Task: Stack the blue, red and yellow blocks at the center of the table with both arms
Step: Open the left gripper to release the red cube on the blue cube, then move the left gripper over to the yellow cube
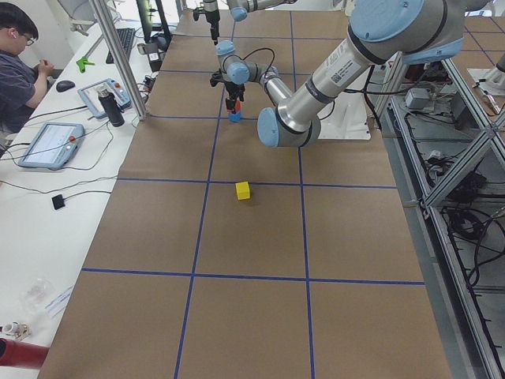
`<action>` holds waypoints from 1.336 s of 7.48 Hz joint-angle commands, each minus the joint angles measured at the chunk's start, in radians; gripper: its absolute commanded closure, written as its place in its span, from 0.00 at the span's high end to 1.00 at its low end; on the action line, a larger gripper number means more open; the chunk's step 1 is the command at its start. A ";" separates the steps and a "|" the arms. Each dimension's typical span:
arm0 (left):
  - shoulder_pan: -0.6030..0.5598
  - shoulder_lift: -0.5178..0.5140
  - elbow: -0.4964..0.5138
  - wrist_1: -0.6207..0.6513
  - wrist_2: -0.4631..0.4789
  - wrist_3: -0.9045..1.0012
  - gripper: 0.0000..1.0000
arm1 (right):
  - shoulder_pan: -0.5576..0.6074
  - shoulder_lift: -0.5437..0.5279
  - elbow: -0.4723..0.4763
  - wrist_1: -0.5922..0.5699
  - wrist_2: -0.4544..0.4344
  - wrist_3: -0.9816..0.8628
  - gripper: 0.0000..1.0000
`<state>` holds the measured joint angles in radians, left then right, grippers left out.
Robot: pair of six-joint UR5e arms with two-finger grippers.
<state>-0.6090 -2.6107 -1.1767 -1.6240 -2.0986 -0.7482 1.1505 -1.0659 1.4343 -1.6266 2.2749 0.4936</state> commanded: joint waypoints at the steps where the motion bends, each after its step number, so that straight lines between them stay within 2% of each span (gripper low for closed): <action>1: -0.009 0.000 -0.012 -0.005 0.000 -0.020 1.00 | 0.000 0.003 0.000 0.001 0.000 -0.001 1.00; 2: -0.033 -0.002 -0.042 0.009 -0.003 -0.023 1.00 | 0.000 0.003 0.000 0.001 0.000 -0.001 1.00; 3: -0.057 -0.002 -0.100 0.077 -0.006 -0.023 1.00 | 0.000 0.004 0.002 0.001 0.002 -0.001 1.00; 5: -0.144 0.042 -0.286 0.252 -0.050 -0.005 1.00 | 0.002 0.006 0.006 0.001 0.006 -0.001 1.00; 7: -0.159 0.389 -0.623 0.279 -0.043 -0.016 1.00 | 0.002 0.007 0.005 0.002 0.005 0.000 1.00; 8: -0.199 0.525 -0.726 0.280 -0.043 -0.020 1.00 | 0.002 0.006 0.005 0.004 0.002 -0.001 1.00; 9: -0.205 0.640 -0.777 0.277 -0.038 -0.023 1.00 | -0.001 0.004 0.003 0.004 -0.003 -0.001 1.00; 10: -0.204 0.719 -0.791 0.254 0.018 -0.139 1.00 | -0.005 0.001 0.006 0.004 -0.005 0.000 1.00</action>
<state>-0.8062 -2.0178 -1.9173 -1.3523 -2.1248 -0.7979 1.1493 -1.0616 1.4387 -1.6232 2.2736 0.4928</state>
